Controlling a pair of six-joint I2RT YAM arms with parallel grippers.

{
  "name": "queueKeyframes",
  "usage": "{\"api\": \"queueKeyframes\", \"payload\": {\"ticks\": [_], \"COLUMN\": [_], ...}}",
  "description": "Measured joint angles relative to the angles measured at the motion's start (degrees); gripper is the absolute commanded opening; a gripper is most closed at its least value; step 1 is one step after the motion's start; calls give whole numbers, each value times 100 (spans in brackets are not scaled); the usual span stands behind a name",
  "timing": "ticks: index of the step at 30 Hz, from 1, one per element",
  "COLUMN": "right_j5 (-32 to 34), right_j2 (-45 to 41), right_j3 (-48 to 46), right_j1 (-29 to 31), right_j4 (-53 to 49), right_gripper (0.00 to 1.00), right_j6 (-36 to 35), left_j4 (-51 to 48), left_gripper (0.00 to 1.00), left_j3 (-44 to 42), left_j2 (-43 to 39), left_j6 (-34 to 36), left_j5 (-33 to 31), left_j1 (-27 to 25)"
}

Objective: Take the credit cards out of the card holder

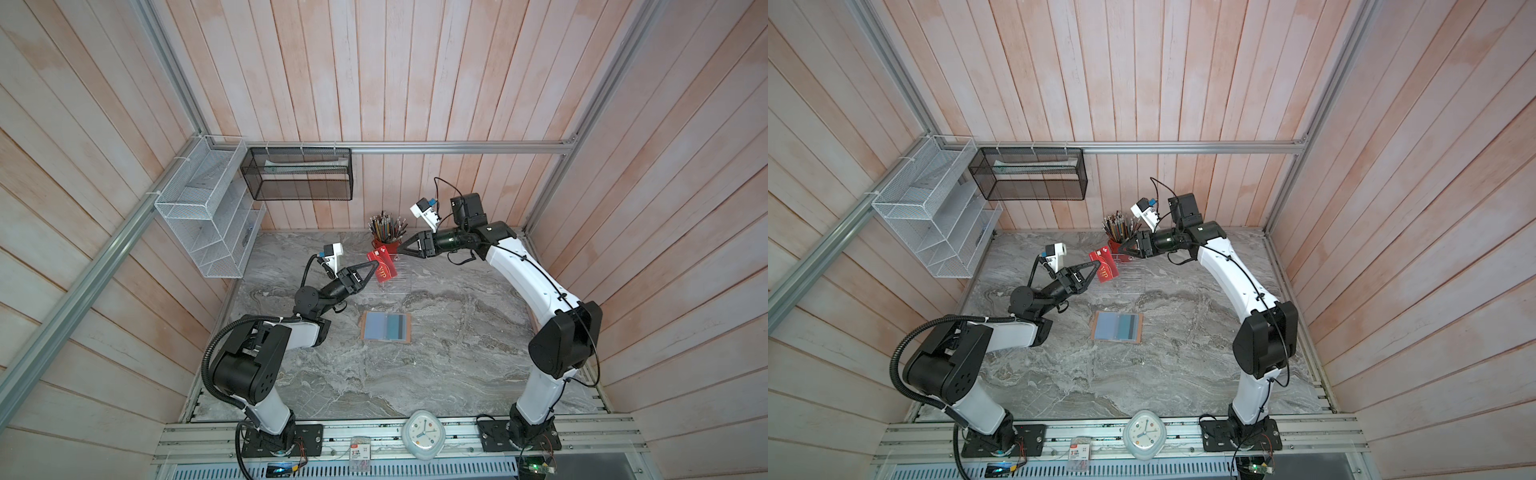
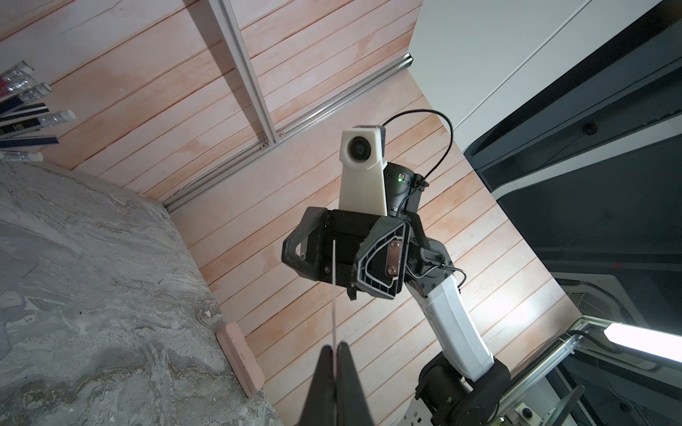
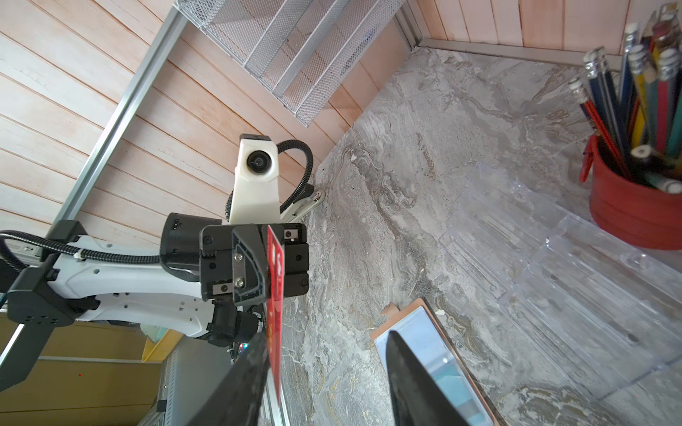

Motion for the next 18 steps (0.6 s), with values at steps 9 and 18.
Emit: {"api": "queueKeyframes", "payload": {"ticks": [9,18], "right_j5": [-179,-361], "right_j2": [4,116], "right_j3": [-26,-33], "right_j1": [378,426], "right_j4": [20,17], "right_gripper": [46,35], "right_j6": [-101,-247], "left_j4": [-4,-4], "left_gripper": [0,0], "left_j3": [2,2], "left_j2": [-24,-131], "left_j6": [0,-24], "left_j5": [4,125], "left_j1": [0,0]}}
